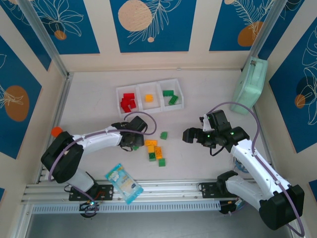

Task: Sort the legos into containers by color
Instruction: Pick up the lego from the middle-left of the table.

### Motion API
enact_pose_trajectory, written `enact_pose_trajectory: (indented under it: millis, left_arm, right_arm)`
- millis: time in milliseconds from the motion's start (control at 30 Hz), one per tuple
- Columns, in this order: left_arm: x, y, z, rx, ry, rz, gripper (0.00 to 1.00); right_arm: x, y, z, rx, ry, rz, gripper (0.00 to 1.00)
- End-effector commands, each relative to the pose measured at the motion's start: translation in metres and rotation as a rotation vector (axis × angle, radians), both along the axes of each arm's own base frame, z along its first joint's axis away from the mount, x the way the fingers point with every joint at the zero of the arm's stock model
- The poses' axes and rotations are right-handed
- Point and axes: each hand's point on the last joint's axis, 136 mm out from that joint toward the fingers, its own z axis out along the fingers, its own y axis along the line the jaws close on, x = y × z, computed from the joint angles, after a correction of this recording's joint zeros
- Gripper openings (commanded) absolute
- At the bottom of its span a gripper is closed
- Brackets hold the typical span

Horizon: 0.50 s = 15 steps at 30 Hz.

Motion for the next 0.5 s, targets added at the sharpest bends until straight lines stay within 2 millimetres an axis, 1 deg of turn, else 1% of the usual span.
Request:
enact_pose_trajectory:
  millis: [0,100,233,467]
  left_arm:
    - [-0.012,0.002,-0.009,0.031,0.078,-0.005,0.69]
    - [-0.015,-0.005,-0.017,0.016,0.112,-0.028,0.69]
    - [-0.015,-0.015,-0.024,0.005,0.139,-0.058,0.66]
    - [-0.009,-0.022,-0.026,0.003,0.131,-0.089,0.64]
  right_arm:
    - [-0.003,0.002,0.004,0.006,0.001,0.013,0.99]
    - [-0.005,0.001,0.004,0.005,0.000,0.012,0.99]
    - [-0.005,0.001,0.006,0.001,-0.004,0.012,0.99]
    - [-0.004,0.001,0.008,-0.001,-0.008,0.015,0.99]
